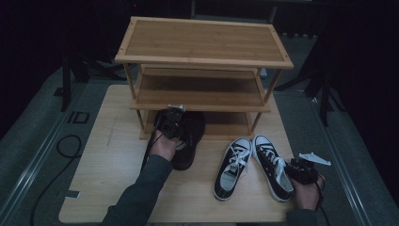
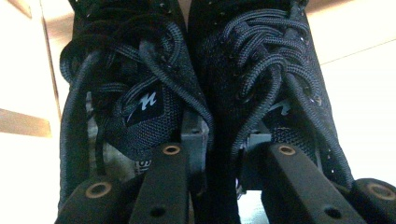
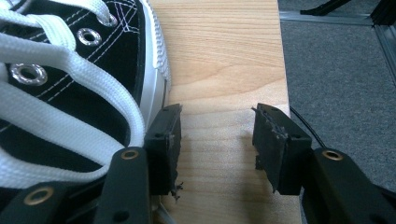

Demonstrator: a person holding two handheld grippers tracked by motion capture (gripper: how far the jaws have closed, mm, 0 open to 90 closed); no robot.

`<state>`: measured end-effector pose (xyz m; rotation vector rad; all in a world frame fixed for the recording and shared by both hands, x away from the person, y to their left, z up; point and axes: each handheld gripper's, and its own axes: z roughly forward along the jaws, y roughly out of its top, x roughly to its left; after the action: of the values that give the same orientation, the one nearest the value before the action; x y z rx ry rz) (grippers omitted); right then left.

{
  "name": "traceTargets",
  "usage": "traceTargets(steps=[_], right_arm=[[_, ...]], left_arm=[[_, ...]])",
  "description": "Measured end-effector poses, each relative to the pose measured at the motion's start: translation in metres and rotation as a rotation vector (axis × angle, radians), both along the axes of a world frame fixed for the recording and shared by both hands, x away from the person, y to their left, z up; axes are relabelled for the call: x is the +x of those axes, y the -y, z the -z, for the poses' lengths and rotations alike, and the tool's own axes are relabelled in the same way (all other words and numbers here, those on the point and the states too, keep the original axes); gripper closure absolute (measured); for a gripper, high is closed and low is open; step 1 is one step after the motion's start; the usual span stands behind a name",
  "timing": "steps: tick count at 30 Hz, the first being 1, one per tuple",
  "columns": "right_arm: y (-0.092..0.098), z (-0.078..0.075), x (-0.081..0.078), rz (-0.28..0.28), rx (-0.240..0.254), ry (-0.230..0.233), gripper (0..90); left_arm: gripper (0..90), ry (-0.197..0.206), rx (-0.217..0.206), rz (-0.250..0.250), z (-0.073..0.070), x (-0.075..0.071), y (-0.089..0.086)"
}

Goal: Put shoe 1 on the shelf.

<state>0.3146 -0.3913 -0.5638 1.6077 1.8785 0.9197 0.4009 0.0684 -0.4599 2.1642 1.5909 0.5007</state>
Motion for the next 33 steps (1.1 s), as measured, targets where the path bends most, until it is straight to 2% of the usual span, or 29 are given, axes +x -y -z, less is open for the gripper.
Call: traceTargets(steps=[2, 7, 13, 18, 24, 33], right_arm=[[0.000, 0.000, 0.000, 0.000, 0.000, 0.000, 51.4], [0.000, 0.000, 0.000, 0.000, 0.001, 0.000, 51.4], [0.000, 0.000, 0.000, 0.000, 0.001, 0.000, 51.4], [0.000, 0.000, 0.000, 0.000, 0.000, 0.000, 51.4], [0.000, 0.000, 0.000, 0.000, 0.001, 0.000, 51.4], [0.000, 0.000, 0.000, 0.001, 0.000, 0.000, 51.4]], left_arm=[[72.2, 0.001, 0.002, 0.012, 0.000, 0.001, -0.002], [60.4, -0.032, -0.003, 0.058, -0.001, 0.000, -0.010], [56.0, -0.041, -0.018, 0.095, -0.006, -0.006, -0.018], [53.9, -0.005, -0.064, 0.120, -0.016, -0.018, -0.028], [54.1, 0.040, -0.089, 0.162, -0.027, -0.035, -0.039], [60.7, 0.068, -0.119, 0.244, -0.036, -0.056, -0.054]])
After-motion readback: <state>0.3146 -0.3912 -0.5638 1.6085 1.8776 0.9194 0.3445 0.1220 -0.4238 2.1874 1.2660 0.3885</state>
